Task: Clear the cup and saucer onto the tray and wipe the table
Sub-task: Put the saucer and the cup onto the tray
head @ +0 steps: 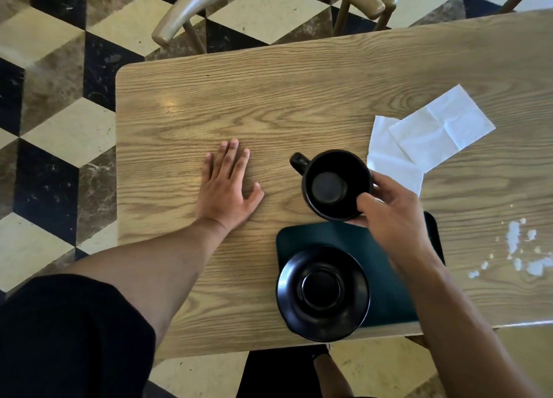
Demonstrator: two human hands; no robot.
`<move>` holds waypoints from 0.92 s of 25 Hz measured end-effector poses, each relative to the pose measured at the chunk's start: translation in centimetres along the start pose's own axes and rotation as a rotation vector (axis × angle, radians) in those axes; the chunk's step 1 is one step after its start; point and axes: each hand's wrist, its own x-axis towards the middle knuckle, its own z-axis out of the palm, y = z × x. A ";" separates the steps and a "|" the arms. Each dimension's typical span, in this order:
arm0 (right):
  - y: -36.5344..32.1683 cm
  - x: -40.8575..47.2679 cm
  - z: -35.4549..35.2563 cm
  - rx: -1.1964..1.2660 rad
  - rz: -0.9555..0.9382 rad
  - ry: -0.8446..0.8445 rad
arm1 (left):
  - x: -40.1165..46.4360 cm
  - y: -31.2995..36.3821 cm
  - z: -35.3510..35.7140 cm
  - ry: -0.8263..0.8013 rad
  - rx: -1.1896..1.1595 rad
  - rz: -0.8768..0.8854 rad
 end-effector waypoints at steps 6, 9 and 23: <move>2.3 -3.1 -4.4 -0.029 0.020 0.066 | 0.0 0.1 -0.1 0.007 -0.025 -0.005; 3.0 -4.0 -5.8 -0.018 0.026 0.120 | 0.1 0.2 -0.2 0.003 -0.028 -0.009; 5.0 -4.9 -7.7 -0.049 0.053 0.075 | 0.2 0.1 -0.4 -0.023 -0.023 -0.017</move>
